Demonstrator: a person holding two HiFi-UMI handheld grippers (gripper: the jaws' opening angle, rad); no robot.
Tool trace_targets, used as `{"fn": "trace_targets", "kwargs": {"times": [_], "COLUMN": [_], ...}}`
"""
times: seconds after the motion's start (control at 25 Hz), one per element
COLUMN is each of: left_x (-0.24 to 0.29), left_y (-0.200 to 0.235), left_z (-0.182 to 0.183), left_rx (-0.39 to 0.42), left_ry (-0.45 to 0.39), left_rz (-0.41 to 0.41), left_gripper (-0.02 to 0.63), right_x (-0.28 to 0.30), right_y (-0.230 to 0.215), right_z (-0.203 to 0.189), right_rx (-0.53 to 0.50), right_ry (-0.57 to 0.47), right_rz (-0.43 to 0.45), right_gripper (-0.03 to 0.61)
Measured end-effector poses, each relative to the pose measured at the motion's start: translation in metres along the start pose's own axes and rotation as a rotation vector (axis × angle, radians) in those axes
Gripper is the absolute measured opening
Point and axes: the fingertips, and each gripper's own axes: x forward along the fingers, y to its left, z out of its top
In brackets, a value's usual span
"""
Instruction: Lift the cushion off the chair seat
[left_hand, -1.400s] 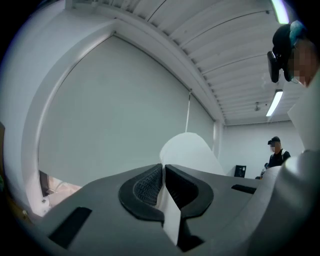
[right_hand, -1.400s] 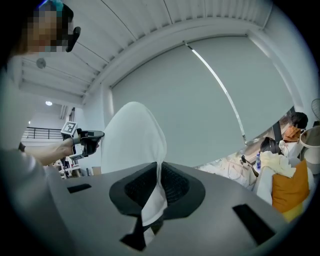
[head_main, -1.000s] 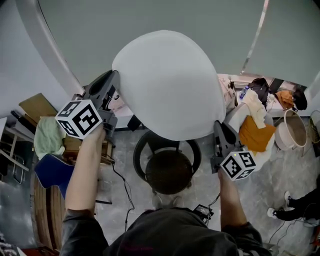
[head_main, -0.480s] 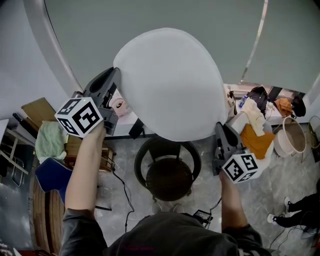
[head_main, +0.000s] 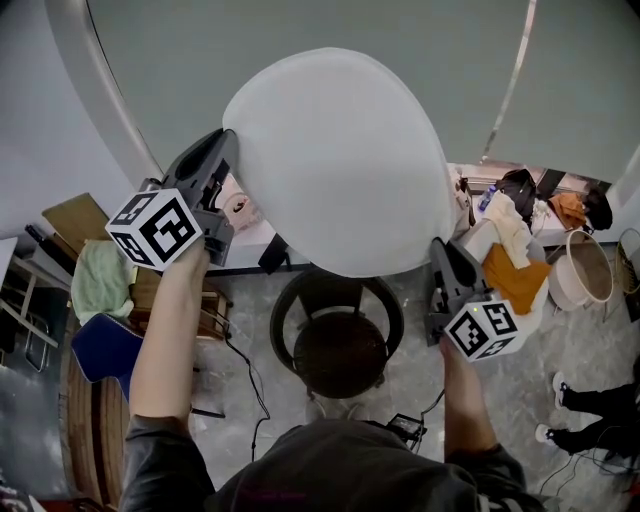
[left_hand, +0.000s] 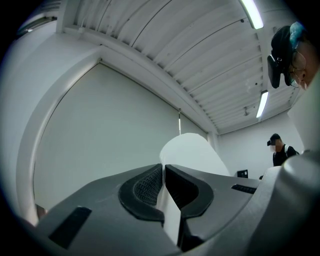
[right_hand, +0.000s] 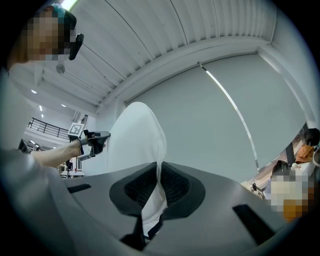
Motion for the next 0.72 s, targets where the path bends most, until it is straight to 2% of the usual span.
{"fn": "trace_targets", "kwargs": {"times": [0.72], "left_x": [0.0034], "left_y": [0.0103], "left_z": [-0.0106], "left_rx": [-0.033], "left_ry": [0.017], "left_rz": [0.004], "left_gripper": [0.026], "right_x": [0.0053], "right_y": [-0.0011], "right_z": [-0.0095], "right_rx": [0.011], "right_ry": [0.027], "right_rz": [-0.015], "right_gripper": [0.034]}}
